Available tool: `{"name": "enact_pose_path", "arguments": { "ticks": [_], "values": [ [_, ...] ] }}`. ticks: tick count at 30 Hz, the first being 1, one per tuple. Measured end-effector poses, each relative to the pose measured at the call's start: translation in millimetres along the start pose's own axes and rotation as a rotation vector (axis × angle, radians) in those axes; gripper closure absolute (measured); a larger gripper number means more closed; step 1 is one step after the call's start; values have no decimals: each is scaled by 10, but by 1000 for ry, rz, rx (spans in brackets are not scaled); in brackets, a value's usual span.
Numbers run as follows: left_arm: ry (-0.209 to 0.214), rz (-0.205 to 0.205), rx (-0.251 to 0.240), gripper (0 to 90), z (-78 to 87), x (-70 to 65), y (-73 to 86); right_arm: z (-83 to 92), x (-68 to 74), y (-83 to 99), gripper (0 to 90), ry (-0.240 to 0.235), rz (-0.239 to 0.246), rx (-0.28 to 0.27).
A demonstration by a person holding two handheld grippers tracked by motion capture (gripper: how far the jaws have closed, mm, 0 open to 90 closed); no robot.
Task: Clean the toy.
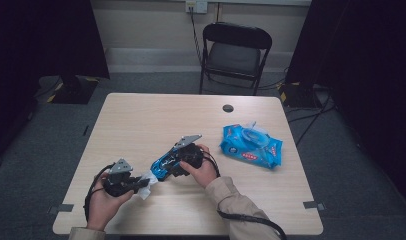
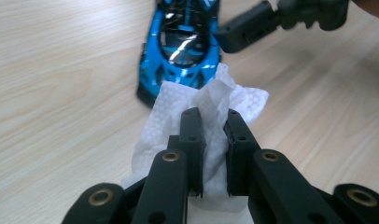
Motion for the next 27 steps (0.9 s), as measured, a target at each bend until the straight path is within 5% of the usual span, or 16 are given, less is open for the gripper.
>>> {"name": "enact_pose_path", "arguments": {
  "ticks": [16, 27],
  "values": [
    [-49, 42, -27, 802, -39, 189, 16, -63, -40, 110, 138, 129, 19, -42],
    [-138, 53, -30, 798, -197, 392, -45, -80, -20, 63, 132, 134, 20, 6]
  ]
}}
Point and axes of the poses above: each handheld gripper's, and its own axes: z roughly backward along the jaws, y roughly out of its underside, x roughly to its left, the point moved 3 cm from there along -z, roughly forward along the jaws, and after that the axes turned 2 degrees about -x, right-handed, at the moved point
